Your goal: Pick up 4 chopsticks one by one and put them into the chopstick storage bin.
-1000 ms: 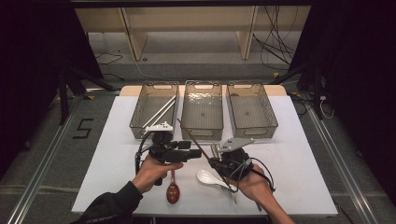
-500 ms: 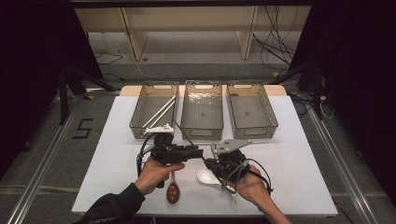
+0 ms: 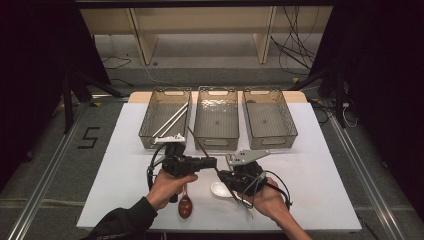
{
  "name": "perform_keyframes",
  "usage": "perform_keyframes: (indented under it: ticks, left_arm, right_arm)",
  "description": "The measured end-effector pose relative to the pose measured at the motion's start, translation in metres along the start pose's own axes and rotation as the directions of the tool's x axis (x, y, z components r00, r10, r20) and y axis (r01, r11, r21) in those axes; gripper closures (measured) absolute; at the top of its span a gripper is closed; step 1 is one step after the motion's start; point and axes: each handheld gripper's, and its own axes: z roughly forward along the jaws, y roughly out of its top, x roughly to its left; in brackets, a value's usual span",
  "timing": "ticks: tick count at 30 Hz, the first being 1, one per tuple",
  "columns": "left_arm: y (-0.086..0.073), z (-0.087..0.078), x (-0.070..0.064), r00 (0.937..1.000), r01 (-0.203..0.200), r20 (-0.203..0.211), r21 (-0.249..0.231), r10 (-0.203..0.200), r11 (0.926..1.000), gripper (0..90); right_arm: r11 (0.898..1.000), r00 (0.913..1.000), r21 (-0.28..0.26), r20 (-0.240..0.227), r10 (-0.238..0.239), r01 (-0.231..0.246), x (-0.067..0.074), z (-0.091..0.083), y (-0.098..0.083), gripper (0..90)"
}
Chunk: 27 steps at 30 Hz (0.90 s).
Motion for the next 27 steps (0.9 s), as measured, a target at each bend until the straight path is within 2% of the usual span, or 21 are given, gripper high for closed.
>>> perform_keyframes:
  ticks: [2, 9, 11, 14, 16, 18, 20, 24, 27]
  left_arm:
    - [0.0, 0.0, 0.0, 0.9999, 0.008, 0.014, -0.001, -0.007, 1.0, 82.4]
    - [0.002, -0.002, 0.0, 0.9997, 0.0, 0.025, 0.001, 0.0, 1.0, 84.3]
    - [0.005, -0.006, 0.003, 0.9998, 0.0, 0.02, -0.004, 0.0, 1.0, 84.4]
    - [0.01, -0.014, 0.008, 1.0, 0.005, 0.008, -0.016, -0.005, 0.9999, 84.4]
    - [0.015, -0.021, 0.01, 0.9998, -0.016, -0.01, -0.017, 0.015, 0.9997, 84.4]
    - [0.02, -0.027, 0.012, 0.999, -0.037, -0.026, -0.009, 0.036, 0.9993, 84.4]
    - [0.026, -0.035, 0.015, 0.9989, -0.035, -0.033, -0.009, 0.034, 0.9994, 84.4]
    - [0.037, -0.052, 0.021, 0.9972, -0.047, -0.06, -0.025, 0.045, 0.9986, 84.3]
    - [0.045, -0.066, 0.026, 0.9946, -0.059, -0.088, -0.035, 0.056, 0.9977, 84.3]
  right_arm:
    - [1.0, 1.0, 0.0, -0.002, 0.0, 0.0, 0.0, 0.0, 0.0, 85.1]
    - [1.0, 0.9999, -0.011, -0.014, 0.001, -0.001, -0.001, 0.0, -0.001, 83.0]
    - [1.0, 0.9993, -0.004, -0.032, 0.02, -0.02, -0.003, 0.0, -0.001, 72.8]
    - [0.999, 0.9987, 0.001, -0.034, 0.038, -0.038, -0.009, -0.003, -0.004, 63.2]
    - [0.999, 0.9982, 0.004, -0.033, 0.049, -0.049, -0.013, -0.007, -0.005, 55.9]
    - [0.998, 0.9983, 0.004, -0.018, 0.056, -0.056, -0.017, -0.011, -0.007, 49.8]
    - [0.998, 0.9978, 0.011, 0.0, 0.066, -0.066, -0.023, -0.015, -0.009, 45.3]
    - [0.994, 0.994, 0.021, 0.04, 0.102, -0.103, -0.036, -0.024, -0.016, 39.8]
    - [0.992, 0.989, 0.039, 0.093, 0.115, -0.119, -0.046, -0.03, -0.023, 37.4]
